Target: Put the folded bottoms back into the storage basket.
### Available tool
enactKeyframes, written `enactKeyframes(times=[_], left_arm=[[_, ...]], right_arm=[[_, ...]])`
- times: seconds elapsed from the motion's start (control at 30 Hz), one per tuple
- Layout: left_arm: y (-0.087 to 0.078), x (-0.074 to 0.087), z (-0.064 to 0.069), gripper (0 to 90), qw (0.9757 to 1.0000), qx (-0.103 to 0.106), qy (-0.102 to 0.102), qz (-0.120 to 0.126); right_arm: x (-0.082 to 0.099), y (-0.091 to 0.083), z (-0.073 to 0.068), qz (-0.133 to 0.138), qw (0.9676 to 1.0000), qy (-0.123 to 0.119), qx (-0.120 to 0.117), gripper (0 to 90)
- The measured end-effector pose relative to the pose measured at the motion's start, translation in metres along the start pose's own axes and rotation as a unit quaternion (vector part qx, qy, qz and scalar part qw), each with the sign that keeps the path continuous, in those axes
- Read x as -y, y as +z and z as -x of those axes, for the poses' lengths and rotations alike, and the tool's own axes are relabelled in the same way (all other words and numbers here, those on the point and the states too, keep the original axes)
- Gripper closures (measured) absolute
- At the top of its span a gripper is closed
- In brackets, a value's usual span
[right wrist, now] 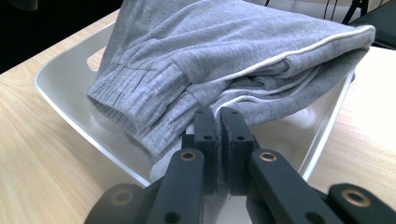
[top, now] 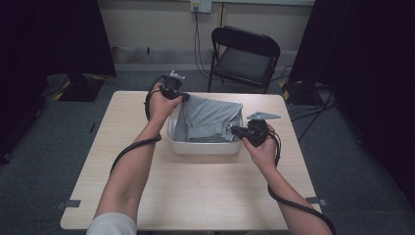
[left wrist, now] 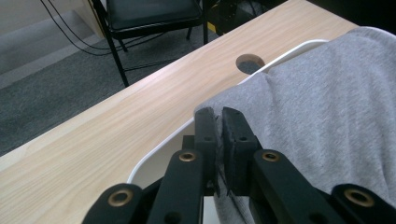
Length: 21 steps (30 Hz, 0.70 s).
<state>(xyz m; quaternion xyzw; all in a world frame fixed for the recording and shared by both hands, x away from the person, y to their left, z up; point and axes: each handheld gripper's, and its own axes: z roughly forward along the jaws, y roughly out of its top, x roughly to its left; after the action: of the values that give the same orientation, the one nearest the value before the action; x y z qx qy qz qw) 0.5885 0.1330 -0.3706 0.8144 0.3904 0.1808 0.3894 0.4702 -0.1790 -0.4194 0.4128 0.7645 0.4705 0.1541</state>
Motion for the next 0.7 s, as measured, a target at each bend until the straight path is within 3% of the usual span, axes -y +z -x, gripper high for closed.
enactKeyframes(times=[0.7], left_arm=[[0.008,0.014,-0.003,85.5,0.9999,-0.003,-0.003,-0.013]], right_arm=[[0.006,0.012,-0.002,-0.019,0.9997,-0.011,0.01,86.3]])
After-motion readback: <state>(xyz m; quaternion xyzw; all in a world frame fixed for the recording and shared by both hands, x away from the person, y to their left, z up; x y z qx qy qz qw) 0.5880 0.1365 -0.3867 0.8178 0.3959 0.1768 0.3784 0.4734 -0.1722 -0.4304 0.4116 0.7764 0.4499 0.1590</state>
